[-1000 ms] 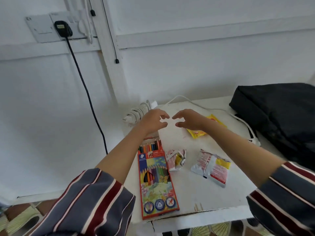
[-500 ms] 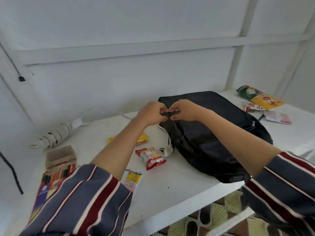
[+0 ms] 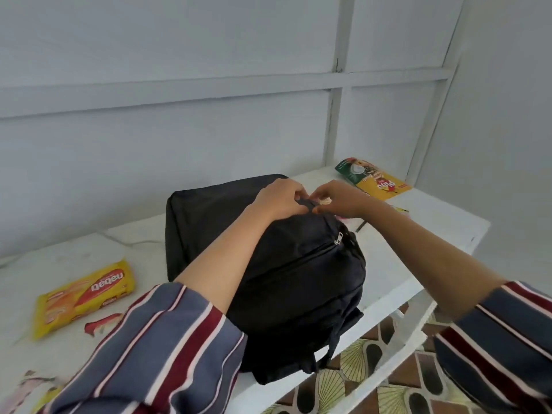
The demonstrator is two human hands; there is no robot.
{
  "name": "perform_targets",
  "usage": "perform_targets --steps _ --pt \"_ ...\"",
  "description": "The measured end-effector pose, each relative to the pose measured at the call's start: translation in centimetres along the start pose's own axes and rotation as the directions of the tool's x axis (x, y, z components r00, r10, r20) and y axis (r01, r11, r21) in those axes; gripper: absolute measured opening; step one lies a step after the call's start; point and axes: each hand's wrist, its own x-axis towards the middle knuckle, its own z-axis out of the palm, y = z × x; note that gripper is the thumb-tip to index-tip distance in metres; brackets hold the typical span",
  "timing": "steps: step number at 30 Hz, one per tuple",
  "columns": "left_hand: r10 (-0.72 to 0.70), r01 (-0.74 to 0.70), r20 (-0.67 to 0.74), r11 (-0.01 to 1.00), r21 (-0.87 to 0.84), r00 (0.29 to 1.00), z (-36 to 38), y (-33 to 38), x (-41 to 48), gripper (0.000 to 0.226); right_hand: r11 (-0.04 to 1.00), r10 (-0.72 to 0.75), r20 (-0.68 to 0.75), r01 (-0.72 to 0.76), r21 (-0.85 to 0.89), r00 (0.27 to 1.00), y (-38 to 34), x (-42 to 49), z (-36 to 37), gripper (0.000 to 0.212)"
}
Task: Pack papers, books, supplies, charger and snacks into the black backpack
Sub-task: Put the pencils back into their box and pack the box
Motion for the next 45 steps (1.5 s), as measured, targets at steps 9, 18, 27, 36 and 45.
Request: perform_targets --steps 9,18,27,36,45 --pt "0.040 -0.041 0.117 0.999 0.009 0.992 3.8 4.0 11.1 0.036 0.993 0.115 -0.016 -0.116 -0.018 0.993 12.3 2.2 -3.1 0.033" --pt "-0.118 0.119 0.109 0.993 0.004 0.987 8.8 5.6 17.4 0.032 0.997 -0.012 0.051 0.016 -0.077 0.999 21.2 7.2 -2.4 0.032" --pt "-0.360 0.369 0.097 0.925 -0.097 0.928 13.0 7.5 17.9 0.022 0.941 -0.336 0.181 0.339 0.018 0.924 24.1 11.3 0.0 0.031" --pt "-0.473 0.487 0.124 0.861 -0.144 0.872 15.7 8.3 16.4 0.017 0.865 -0.492 0.194 0.502 0.002 0.848 25.2 11.7 2.0 0.027" --pt "-0.524 0.532 0.100 0.819 -0.215 0.846 16.2 7.5 16.1 0.022 0.835 -0.523 0.224 0.547 -0.061 0.822 25.5 13.4 2.1 0.034"
